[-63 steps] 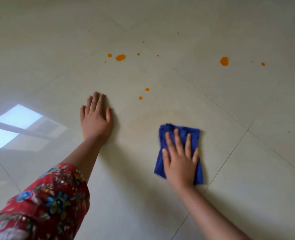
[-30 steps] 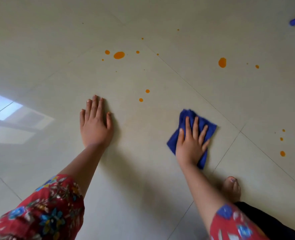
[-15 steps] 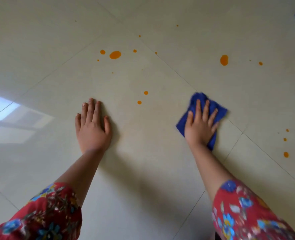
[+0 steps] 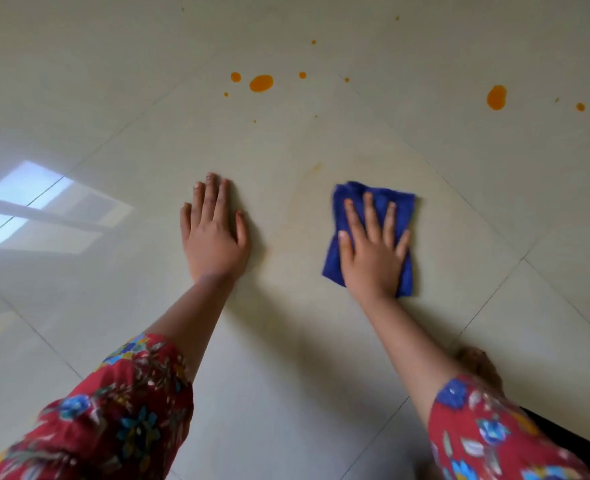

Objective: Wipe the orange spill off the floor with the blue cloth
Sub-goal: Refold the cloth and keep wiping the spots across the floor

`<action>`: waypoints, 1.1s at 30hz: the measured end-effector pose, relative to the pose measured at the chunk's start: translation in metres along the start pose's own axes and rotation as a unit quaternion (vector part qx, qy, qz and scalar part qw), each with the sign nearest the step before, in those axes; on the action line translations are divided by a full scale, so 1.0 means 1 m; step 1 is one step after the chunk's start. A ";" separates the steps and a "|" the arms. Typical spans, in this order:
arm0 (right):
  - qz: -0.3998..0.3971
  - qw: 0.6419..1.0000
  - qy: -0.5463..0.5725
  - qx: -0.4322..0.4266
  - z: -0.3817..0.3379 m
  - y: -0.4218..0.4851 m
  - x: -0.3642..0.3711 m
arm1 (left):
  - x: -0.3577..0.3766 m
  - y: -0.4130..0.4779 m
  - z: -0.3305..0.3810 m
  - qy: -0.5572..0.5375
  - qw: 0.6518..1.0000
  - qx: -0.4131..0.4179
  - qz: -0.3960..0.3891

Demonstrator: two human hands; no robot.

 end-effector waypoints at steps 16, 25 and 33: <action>0.000 0.992 0.033 -0.124 -0.093 -0.026 0.006 | -0.010 0.001 -0.004 -0.095 0.995 0.009 0.033; -0.036 0.989 -0.028 -0.140 0.014 -0.090 0.008 | -0.018 -0.002 -0.007 -0.153 0.987 -0.008 0.046; -0.053 0.969 -0.025 -0.239 -0.080 -0.129 0.021 | -0.015 -0.003 -0.007 -0.138 0.990 0.006 0.039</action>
Point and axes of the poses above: each hand's wrist, its own y-axis towards the middle knuckle, its own x-axis out of the palm, z = x × y, the point moved 10 cm from there along y, towards the middle knuckle, and after that the axes turned 3 degrees about -z, right-handed, at the moved point
